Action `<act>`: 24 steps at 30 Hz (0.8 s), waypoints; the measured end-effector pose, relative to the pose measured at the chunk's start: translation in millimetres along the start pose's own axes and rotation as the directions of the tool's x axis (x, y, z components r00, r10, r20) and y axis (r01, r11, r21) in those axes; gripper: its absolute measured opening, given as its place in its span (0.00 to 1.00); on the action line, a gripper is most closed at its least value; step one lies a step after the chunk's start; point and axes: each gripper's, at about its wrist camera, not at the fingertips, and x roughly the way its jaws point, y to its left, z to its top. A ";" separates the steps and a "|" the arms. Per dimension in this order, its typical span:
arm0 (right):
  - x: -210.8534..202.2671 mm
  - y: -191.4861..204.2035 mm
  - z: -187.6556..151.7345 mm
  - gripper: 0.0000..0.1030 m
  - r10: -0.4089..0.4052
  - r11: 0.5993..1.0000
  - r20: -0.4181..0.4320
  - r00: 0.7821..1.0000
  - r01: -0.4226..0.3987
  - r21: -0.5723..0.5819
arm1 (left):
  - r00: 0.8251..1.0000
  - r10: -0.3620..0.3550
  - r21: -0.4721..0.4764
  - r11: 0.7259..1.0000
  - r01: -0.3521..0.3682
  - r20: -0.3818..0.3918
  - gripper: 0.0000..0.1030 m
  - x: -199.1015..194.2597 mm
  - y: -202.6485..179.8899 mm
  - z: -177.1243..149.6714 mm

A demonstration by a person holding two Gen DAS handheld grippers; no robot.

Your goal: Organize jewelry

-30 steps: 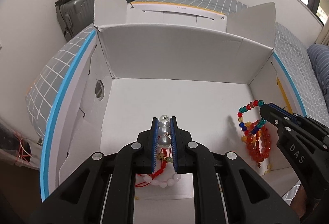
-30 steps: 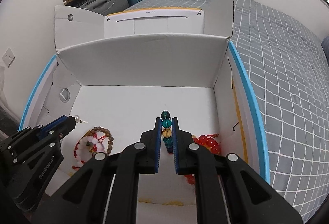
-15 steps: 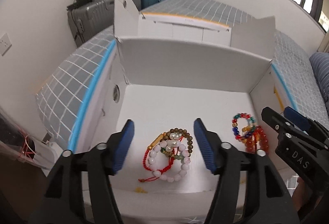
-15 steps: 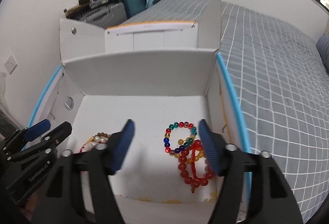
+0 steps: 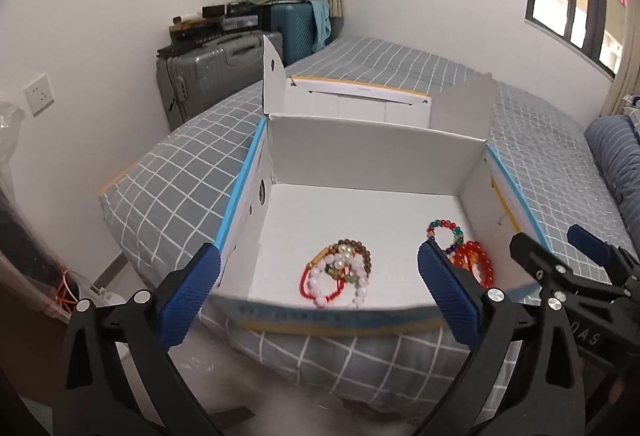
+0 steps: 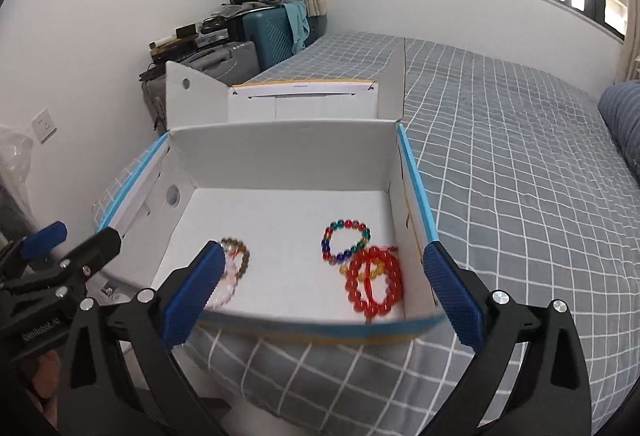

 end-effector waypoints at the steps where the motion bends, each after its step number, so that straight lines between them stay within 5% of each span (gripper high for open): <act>1: -4.0 0.0 -4.4 0.93 -0.001 1.000 0.007 1.000 0.001 0.000 | 1.000 -0.006 0.005 1.000 0.006 0.003 0.94 -3.2 -1.3 -4.9; 11: -15.1 -2.8 -47.8 0.93 -0.056 0.998 0.025 0.998 0.055 0.028 | 0.999 0.006 0.037 0.999 -0.008 0.047 0.94 -11.1 -3.0 -54.0; 24: -5.7 -2.4 -60.4 0.93 -0.094 0.995 0.014 0.996 0.093 0.023 | 1.000 0.003 0.034 0.999 -0.004 0.020 0.94 0.5 1.0 -64.2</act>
